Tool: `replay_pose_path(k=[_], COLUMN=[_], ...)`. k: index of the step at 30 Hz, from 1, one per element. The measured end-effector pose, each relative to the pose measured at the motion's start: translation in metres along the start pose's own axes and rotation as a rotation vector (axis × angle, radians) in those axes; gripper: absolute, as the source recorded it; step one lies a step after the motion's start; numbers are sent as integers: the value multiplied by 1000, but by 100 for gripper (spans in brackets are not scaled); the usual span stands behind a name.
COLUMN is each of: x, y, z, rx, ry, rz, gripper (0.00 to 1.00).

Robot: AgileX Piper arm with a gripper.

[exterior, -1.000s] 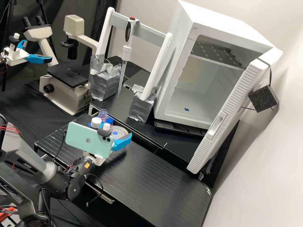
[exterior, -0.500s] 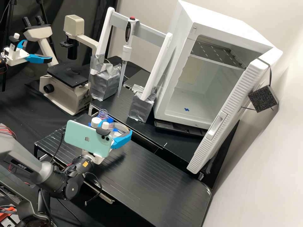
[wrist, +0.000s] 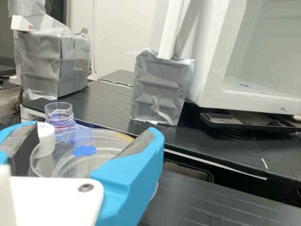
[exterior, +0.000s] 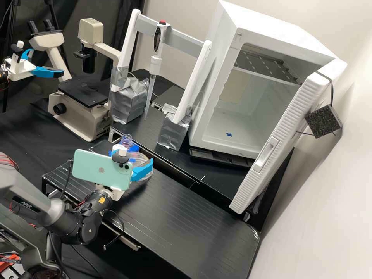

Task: Close the lid

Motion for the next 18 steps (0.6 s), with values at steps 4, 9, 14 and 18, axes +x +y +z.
replay_pose_path(k=[4, 9, 14, 18], x=[2, 3, 4, 5], y=[-1, -1, -1, -2], z=[5, 10, 14, 15], rx=[5, 14, 20, 25], ry=[-12, -26, -43, -43], rz=[-9, 8, 5, 3], gripper=[0, 0, 0, 0])
